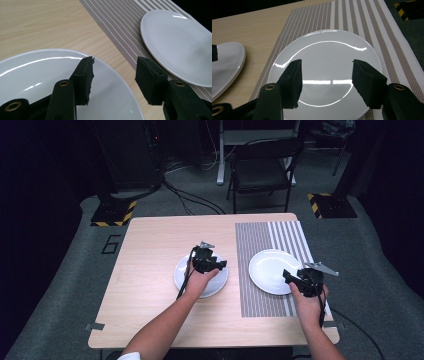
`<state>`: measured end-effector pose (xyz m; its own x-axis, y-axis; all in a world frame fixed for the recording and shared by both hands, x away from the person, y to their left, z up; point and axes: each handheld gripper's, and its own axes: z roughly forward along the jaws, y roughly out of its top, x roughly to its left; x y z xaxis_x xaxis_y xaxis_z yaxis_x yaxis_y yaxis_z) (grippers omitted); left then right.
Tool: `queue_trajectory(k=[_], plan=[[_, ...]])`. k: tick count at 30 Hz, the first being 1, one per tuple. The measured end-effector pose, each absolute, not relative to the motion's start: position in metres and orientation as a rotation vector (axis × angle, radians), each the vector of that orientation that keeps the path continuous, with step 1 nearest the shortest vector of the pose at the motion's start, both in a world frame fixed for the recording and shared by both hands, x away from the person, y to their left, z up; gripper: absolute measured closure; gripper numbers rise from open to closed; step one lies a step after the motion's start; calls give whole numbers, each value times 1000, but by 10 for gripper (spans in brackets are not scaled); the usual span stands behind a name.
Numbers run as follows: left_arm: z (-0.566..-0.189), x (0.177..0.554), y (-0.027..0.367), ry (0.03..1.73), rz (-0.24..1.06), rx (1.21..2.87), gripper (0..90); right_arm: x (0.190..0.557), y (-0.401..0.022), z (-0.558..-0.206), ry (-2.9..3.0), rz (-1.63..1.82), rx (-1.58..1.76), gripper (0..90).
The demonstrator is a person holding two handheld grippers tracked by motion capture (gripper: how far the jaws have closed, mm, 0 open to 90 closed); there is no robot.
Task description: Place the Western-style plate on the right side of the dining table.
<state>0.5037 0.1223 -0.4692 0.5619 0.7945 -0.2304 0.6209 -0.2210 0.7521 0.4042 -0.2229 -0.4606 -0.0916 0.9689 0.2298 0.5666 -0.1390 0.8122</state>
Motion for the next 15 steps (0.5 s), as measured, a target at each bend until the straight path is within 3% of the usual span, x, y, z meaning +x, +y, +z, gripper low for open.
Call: queue_trajectory(k=[15], plan=[[-459,485,168,1181,329,1880,480,406,-185,-445,1791,1184,1598,396]])
